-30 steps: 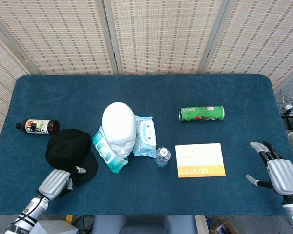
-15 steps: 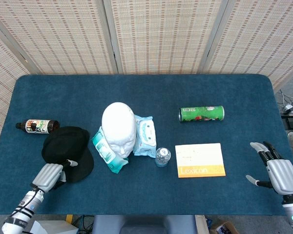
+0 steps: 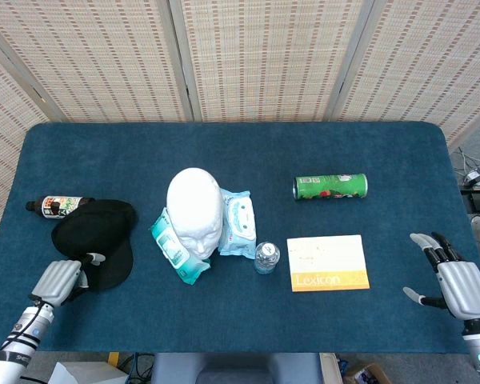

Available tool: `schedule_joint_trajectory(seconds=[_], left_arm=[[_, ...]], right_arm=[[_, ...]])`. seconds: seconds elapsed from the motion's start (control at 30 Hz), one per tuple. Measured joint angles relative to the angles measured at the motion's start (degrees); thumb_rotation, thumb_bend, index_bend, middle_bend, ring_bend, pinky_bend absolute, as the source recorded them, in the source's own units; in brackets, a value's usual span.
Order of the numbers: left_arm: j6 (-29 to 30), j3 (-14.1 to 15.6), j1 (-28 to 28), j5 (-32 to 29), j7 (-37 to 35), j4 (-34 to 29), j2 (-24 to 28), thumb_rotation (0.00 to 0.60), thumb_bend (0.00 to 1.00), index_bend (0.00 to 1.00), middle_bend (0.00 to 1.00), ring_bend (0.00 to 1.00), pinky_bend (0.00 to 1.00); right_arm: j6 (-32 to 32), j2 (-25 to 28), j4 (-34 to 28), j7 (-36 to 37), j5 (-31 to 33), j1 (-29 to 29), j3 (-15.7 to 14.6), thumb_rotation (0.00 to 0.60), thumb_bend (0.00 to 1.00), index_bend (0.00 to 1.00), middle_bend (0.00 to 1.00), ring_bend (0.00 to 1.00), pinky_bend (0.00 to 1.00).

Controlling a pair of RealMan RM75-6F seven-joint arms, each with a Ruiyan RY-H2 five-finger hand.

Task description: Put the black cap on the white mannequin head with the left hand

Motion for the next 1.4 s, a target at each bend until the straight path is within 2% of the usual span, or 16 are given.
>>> schedule_joint_trajectory(seconds=[0.17, 0.2, 0.33, 0.5, 0.63, 1.0, 1.4], left_arm=[[1.3, 0.21, 0.72, 0.28, 0.34, -0.72, 0.59, 0.6, 0.92, 0.25, 0.26, 0.25, 0.47], [1.66, 0.33, 0.89, 0.54, 0.45, -1.11, 0.72, 0.6, 0.9, 0.25, 0.26, 0.25, 0.47], [4.04, 0.86, 1.77, 2.23, 1.54, -2.51, 1.05, 0.6, 0.65, 0.26, 0.27, 0.24, 0.47], [8.64, 1.21, 3.26, 4.78, 3.94, -4.14, 0.63, 0.6, 0.31, 0.31, 0.36, 0.27, 0.47], [10.6, 1.44, 4.09, 6.1, 6.63, -4.91, -0.38, 0.6, 0.14, 0.35, 0.43, 0.28, 0.47], [9.55, 0.94, 3.77, 4.48, 14.64, -4.65, -5.74, 0.6, 0.07, 0.39, 0.51, 0.29, 0.47], [9.45, -0.48, 3.39, 1.31, 20.18, -1.52, -10.72, 0.6, 0.07, 0.43, 0.6, 0.32, 0.47]], right_arm=[[0.1, -0.01, -0.05, -0.11, -0.03, -0.05, 0.0, 0.6, 0.0, 0.13, 0.17, 0.08, 0.34], [0.1, -0.01, -0.06, -0.11, -0.02, -0.05, 0.0, 0.6, 0.0, 0.13, 0.17, 0.08, 0.34], [0.22, 0.01, -0.04, -0.01, -0.06, -0.1, 0.0, 0.6, 0.0, 0.13, 0.17, 0.08, 0.34], [0.39, 0.1, 0.0, 0.3, -0.18, -0.17, -0.01, 0.6, 0.0, 0.13, 0.18, 0.08, 0.34], [0.63, 0.2, 0.05, 0.63, -0.3, -0.27, -0.02, 0.6, 0.0, 0.13, 0.18, 0.08, 0.34], [1.11, 0.58, 0.33, 1.97, -0.57, -0.5, -0.04, 0.6, 0.0, 0.13, 0.18, 0.08, 0.34], [1.6, 0.86, 0.66, 3.03, -0.98, -0.72, -0.11, 0.6, 0.0, 0.13, 0.18, 0.08, 0.34]])
